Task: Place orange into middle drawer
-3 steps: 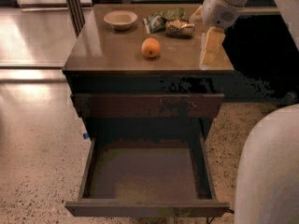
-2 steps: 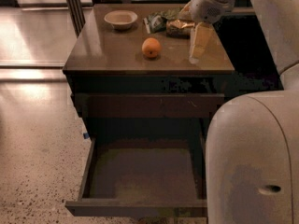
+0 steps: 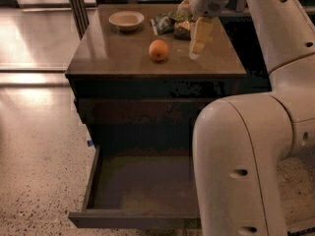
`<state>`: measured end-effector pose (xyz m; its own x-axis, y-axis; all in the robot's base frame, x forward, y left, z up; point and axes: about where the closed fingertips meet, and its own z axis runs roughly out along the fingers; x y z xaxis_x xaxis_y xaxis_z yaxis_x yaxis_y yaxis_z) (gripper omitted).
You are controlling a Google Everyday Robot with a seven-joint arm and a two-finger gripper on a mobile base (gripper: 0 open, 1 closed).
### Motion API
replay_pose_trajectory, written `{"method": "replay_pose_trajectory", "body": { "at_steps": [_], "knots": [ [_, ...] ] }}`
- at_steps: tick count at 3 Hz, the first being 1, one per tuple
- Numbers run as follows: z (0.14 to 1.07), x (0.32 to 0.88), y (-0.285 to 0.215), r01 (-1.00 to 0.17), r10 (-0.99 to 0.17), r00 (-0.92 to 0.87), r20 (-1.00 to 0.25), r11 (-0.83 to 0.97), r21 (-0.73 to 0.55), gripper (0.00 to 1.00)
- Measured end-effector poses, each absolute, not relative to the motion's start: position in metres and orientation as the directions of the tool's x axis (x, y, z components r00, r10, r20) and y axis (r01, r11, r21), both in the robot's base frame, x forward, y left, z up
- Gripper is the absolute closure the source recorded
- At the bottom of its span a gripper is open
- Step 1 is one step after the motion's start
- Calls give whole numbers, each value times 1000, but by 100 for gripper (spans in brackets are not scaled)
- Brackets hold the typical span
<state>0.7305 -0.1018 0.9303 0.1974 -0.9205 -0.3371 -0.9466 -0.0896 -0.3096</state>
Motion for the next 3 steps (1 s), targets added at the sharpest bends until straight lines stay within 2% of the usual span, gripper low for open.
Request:
{"method": "replay_pose_trajectory", "body": {
  "at_steps": [3],
  "knots": [
    [932,743,-93,-936,-914,217,-342,-95,-338,0]
  ]
}}
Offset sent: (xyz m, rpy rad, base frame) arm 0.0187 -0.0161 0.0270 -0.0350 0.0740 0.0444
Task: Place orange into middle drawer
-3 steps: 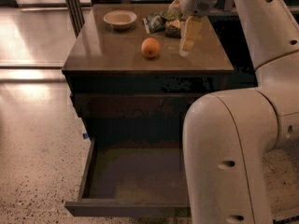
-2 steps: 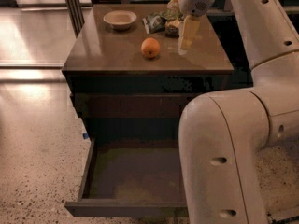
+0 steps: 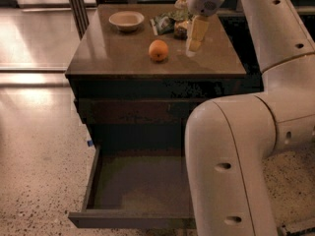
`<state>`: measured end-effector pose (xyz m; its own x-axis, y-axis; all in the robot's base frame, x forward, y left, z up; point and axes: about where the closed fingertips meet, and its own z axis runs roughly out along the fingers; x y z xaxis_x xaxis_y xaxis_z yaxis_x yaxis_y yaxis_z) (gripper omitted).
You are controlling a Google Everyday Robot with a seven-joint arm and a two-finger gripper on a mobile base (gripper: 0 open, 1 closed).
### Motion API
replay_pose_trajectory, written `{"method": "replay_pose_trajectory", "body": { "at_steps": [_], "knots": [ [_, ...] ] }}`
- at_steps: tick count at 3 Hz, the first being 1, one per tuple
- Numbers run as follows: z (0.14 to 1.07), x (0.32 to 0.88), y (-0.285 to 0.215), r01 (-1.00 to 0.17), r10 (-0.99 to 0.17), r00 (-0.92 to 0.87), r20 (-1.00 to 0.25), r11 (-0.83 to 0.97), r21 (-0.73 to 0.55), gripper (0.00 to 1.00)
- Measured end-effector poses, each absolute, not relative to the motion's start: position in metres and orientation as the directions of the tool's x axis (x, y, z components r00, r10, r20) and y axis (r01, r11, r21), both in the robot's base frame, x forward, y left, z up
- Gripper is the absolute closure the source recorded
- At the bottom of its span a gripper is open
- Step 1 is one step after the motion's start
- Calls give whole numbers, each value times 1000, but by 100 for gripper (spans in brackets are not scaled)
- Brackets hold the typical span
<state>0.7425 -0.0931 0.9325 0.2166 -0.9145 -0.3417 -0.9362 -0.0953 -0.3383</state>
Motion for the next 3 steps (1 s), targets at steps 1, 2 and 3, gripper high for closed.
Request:
{"method": "replay_pose_trajectory", "body": {
  "at_steps": [1,2,3],
  "knots": [
    [933,743,-92,-936,-914,218,-342,-96,-340,0],
    [932,744,-92,-935,-914,219,-342,-97,-340,0],
    [932,744,-92,-936,-914,219,-342,-97,-339,0]
  ]
}}
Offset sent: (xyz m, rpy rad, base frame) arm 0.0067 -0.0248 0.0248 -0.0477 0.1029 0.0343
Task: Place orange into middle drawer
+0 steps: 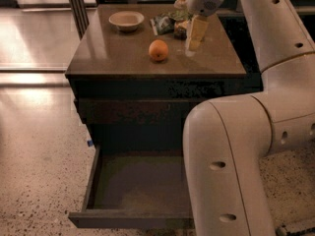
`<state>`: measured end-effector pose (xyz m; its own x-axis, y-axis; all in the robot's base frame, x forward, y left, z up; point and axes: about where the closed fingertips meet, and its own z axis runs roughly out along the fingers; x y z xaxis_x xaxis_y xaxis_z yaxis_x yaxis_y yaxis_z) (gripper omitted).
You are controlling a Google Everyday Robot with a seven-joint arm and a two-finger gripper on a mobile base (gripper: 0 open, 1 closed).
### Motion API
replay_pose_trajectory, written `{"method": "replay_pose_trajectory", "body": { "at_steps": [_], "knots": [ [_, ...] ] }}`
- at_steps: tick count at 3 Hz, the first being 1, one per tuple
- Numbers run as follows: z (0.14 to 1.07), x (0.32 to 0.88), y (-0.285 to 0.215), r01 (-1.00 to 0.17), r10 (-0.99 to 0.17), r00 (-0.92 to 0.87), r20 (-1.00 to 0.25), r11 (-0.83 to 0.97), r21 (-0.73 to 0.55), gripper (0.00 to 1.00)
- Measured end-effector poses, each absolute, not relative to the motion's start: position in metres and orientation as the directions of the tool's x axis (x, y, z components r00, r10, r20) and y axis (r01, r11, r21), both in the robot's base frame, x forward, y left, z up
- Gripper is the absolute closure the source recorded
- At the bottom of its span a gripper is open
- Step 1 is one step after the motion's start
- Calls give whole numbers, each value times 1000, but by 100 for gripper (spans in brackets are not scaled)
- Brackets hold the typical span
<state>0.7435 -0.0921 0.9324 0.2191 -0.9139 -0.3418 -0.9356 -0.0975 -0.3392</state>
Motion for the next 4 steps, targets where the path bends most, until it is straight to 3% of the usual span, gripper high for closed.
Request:
{"method": "replay_pose_trajectory", "body": {
  "at_steps": [4],
  "knots": [
    [932,742,-93,-938,-915,219,-340,-100,-333,0]
  ]
}}
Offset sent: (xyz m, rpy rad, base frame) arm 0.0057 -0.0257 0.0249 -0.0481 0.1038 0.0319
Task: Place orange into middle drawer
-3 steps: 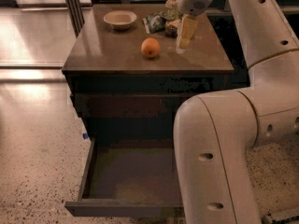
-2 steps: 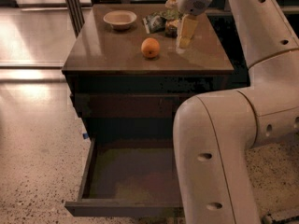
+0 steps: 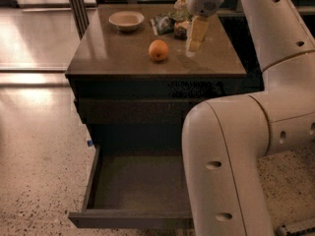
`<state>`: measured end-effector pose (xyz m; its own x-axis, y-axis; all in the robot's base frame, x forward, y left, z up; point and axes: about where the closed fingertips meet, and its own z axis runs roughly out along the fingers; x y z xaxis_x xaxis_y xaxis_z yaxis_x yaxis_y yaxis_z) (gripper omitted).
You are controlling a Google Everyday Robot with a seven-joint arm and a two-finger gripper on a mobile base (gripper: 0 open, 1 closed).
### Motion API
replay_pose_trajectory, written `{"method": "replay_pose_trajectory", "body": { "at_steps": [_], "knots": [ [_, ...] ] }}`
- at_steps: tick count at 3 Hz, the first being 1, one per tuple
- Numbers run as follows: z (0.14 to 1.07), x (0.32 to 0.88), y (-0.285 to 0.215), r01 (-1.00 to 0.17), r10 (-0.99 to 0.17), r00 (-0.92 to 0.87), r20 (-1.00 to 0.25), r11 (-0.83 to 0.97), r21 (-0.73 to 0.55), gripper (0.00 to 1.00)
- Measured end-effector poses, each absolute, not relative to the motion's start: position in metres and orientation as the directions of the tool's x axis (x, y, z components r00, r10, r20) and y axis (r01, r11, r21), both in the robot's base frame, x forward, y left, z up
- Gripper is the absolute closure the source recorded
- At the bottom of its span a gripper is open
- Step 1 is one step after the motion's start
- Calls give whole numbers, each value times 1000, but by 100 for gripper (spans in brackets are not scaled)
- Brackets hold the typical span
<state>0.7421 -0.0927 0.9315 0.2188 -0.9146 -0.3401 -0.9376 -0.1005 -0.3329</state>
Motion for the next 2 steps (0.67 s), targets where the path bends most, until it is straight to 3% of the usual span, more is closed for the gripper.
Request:
{"method": "replay_pose_trajectory", "body": {
  "at_steps": [2],
  "knots": [
    [899,760,-46,-917,-889,332,-316,-225,-329,0]
  ]
}}
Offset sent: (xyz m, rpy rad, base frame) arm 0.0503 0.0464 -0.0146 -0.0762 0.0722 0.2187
